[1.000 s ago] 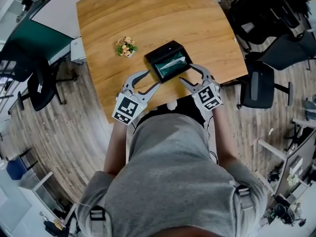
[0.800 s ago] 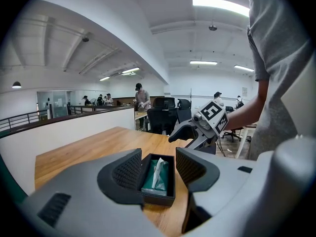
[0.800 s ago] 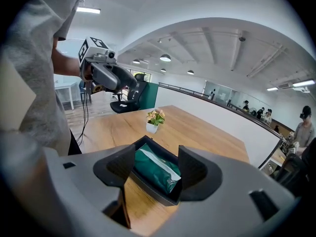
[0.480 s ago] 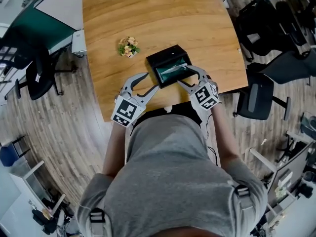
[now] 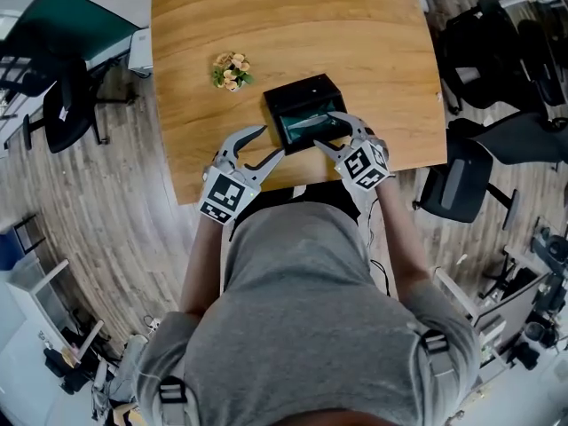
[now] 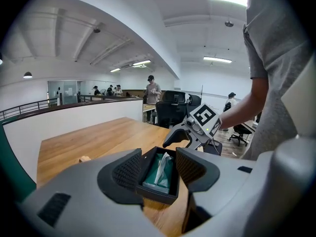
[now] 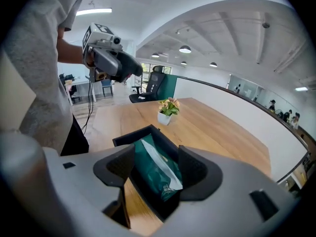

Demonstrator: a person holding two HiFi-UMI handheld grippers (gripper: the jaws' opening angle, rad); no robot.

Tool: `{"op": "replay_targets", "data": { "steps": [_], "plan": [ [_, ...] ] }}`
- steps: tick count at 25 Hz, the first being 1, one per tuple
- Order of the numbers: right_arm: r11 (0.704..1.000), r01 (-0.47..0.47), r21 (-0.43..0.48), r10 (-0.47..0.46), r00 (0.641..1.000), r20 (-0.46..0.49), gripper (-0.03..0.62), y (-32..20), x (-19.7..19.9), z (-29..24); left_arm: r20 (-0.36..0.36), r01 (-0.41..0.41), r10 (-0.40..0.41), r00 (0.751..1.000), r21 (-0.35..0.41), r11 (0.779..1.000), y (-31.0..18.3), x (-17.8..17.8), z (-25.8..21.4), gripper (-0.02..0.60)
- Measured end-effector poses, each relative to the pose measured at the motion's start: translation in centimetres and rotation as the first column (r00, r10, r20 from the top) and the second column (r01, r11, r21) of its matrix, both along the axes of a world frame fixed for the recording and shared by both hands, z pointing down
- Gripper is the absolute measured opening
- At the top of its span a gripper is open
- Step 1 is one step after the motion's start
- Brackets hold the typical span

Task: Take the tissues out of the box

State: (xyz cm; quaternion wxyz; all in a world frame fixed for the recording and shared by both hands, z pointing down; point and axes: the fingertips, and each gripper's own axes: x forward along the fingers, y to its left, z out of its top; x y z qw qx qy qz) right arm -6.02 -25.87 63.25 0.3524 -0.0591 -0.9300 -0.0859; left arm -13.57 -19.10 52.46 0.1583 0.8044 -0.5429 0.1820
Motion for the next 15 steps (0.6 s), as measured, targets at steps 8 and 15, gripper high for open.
{"op": "replay_targets", "data": {
  "steps": [8, 15],
  "plan": [
    [0.990, 0.131, 0.044, -0.126, 0.986, -0.107, 0.282, -0.3, -0.8, 3.9, 0.007, 0.049, -0.048, 0.999, -0.047, 0.998, 0.1, -0.2, 1.7, 0.232],
    [0.972, 0.226, 0.065, -0.213, 0.964, -0.160, 0.281, -0.4, -1.9, 5.6, -0.006, 0.080, -0.081, 0.997, -0.082, 0.993, 0.6, -0.2, 3.0, 0.232]
  ]
}}
